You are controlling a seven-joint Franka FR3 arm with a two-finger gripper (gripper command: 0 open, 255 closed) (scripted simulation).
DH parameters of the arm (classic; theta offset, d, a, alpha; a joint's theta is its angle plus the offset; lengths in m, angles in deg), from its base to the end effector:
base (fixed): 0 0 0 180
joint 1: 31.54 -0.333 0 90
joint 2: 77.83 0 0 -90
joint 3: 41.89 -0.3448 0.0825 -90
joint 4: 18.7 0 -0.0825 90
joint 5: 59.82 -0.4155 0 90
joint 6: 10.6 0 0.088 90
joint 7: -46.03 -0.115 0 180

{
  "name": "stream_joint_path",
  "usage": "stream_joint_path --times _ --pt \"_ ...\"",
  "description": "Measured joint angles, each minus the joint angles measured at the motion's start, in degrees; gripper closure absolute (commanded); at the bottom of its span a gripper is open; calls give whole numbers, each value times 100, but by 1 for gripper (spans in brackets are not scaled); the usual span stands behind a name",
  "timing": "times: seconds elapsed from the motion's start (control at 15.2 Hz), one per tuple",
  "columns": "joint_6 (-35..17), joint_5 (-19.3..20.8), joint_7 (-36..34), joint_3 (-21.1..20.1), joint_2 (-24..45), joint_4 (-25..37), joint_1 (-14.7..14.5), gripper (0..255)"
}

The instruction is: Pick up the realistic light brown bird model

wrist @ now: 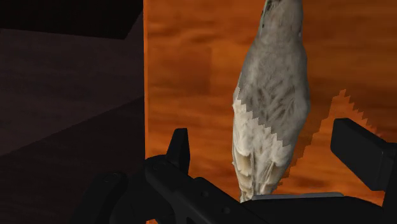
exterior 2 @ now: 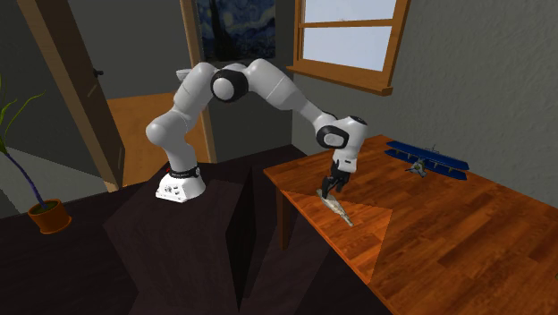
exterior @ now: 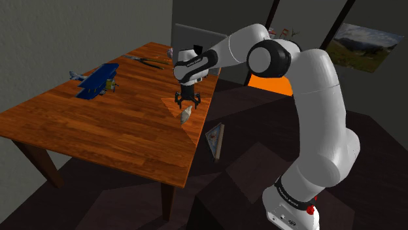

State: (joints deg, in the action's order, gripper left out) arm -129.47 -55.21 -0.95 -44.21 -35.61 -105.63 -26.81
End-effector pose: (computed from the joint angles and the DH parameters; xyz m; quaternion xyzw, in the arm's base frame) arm 0.7323 -0.0398 0.2061 0.9123 -0.3992 -0.0751 0.0517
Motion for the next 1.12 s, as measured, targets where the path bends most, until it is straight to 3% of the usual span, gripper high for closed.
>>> stream_joint_path --times 0.26,0.66,0.73,1.12 --pt "94 -33 -105 57 572 637 18 0" --pt "-123 -25 -106 74 932 776 31 0" --pt "-129 -25 -110 73 951 790 27 255" --pt "-139 -24 -114 73 965 801 24 255"
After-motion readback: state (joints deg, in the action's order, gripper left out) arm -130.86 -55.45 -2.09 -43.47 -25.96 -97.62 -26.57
